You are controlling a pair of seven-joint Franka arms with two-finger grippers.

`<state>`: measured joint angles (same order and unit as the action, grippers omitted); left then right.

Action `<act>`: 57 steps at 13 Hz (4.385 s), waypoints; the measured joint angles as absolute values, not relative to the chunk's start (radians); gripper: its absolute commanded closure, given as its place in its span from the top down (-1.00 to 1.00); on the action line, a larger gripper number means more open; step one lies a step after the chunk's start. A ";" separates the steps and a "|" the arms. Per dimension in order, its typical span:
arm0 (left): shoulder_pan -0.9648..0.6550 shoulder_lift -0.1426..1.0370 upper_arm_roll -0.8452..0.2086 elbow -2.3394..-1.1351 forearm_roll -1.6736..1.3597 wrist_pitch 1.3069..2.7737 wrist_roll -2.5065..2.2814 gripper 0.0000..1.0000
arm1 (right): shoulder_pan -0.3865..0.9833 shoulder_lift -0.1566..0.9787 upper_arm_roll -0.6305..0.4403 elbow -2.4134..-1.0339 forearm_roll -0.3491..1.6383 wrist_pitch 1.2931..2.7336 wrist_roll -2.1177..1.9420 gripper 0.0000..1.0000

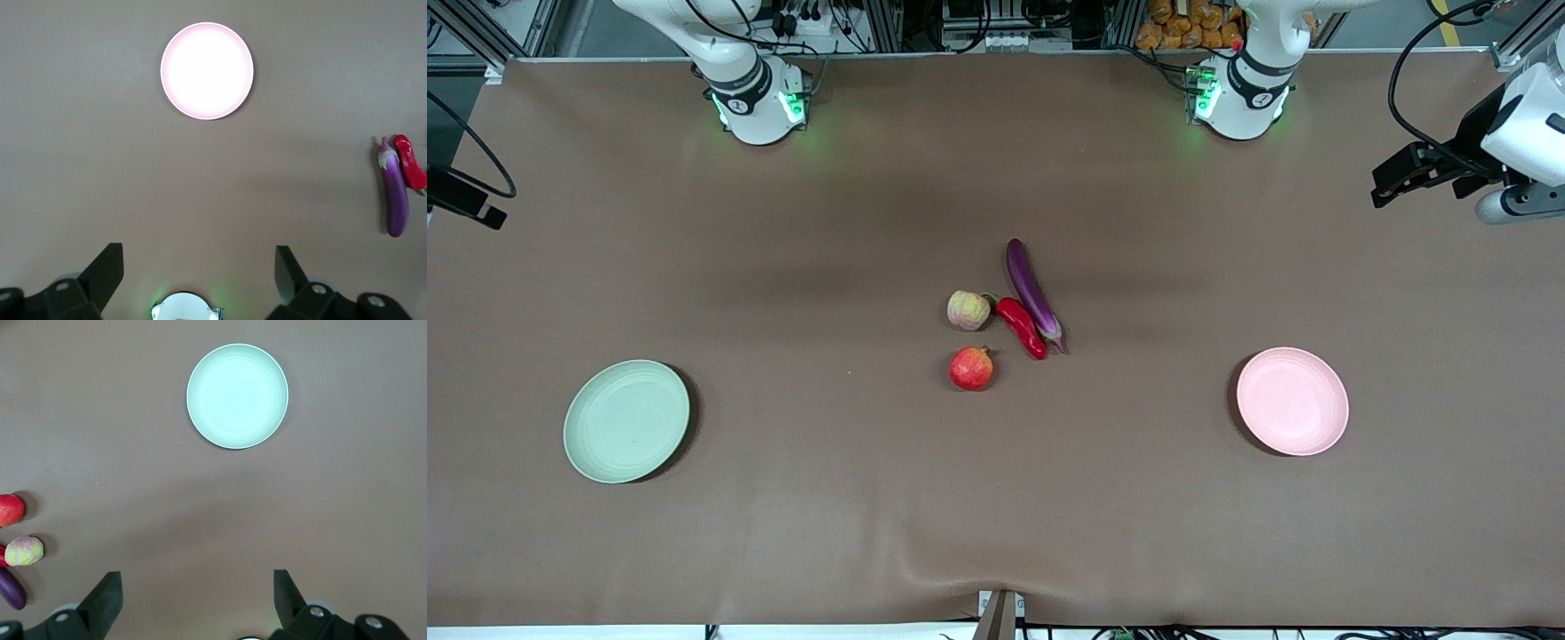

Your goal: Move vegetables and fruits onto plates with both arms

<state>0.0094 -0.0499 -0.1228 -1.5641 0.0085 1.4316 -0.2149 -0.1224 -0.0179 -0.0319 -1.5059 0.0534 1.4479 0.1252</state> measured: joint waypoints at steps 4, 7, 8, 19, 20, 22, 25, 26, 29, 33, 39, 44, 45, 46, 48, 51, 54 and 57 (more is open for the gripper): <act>0.009 -0.050 -0.123 -1.567 0.008 1.432 -0.215 1.00 | -0.122 -0.016 -0.032 -1.506 0.054 1.448 0.125 1.00; 0.009 -0.050 -0.123 -1.571 0.008 1.432 -0.215 1.00 | -0.122 -0.015 -0.030 -1.506 0.054 1.448 0.125 1.00; 0.009 -0.050 -0.123 -1.572 0.008 1.432 -0.215 1.00 | -0.122 -0.015 -0.030 -1.506 0.054 1.448 0.125 1.00; 0.005 -0.036 -0.222 -1.702 -0.004 1.508 -0.387 1.00 | -0.122 -0.014 -0.030 -1.506 0.054 1.446 0.125 1.00; 0.003 -0.032 -0.264 -1.739 -0.004 1.546 -0.436 1.00 | -0.122 -0.014 -0.030 -1.506 0.054 1.446 0.125 1.00; -0.001 -0.023 -0.371 -1.825 -0.005 1.641 -0.563 1.00 | -0.122 -0.014 -0.030 -1.506 0.054 1.446 0.125 1.00; -0.005 -0.004 -0.554 -1.955 -0.006 1.845 -0.840 1.00 | -0.122 -0.014 -0.029 -1.506 0.055 1.446 0.125 1.00; -0.008 0.022 -0.614 -1.982 -0.006 1.895 -0.928 1.00 | -0.122 -0.014 -0.029 -1.506 0.055 1.446 0.125 1.00; -0.058 0.162 -0.694 -2.002 -0.006 2.027 -1.073 1.00 | -0.122 -0.014 -0.030 -1.506 0.055 1.446 0.125 1.00; -0.144 0.347 -0.694 -1.972 0.012 2.154 -1.155 1.00 | -0.122 -0.014 -0.030 -1.506 0.055 1.446 0.125 1.00; -0.214 0.542 -0.692 -1.947 0.243 2.345 -1.389 1.00 | -0.122 -0.014 -0.030 -1.507 0.055 1.446 0.125 1.00; -0.242 0.710 -0.679 -1.893 0.456 2.411 -1.538 0.54 | -0.122 -0.014 -0.030 -1.507 0.055 1.446 0.125 1.00; -0.249 0.725 -0.667 -1.888 0.463 2.425 -1.541 0.02 | -0.122 -0.014 -0.030 -1.506 0.055 1.446 0.125 1.00; -0.254 0.734 -0.657 -1.885 0.466 2.434 -1.541 -0.55 | -0.122 -0.014 -0.030 -1.507 0.055 1.446 0.125 1.00; -0.262 0.739 -0.643 -1.884 0.471 2.436 -1.541 -1.00 | -0.122 -0.014 -0.030 -1.507 0.055 1.446 0.125 1.00; -0.247 0.732 -0.634 -1.877 0.479 2.415 -1.541 -1.00 | -0.122 -0.014 -0.030 -1.507 0.055 1.446 0.125 1.00; -0.182 0.662 -0.634 -1.857 0.490 2.246 -1.508 -1.00 | -0.122 -0.014 -0.030 -1.506 0.055 1.446 0.125 1.00; -0.084 0.539 -0.634 -1.854 0.490 2.118 -1.399 -1.00 | -0.122 -0.014 -0.030 -1.507 0.055 1.446 0.125 1.00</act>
<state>-0.0844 0.5394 -0.6342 -1.8544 0.4900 2.1179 -1.3994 -0.1221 -0.0139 -0.0296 -1.5065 0.0547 1.4457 0.1252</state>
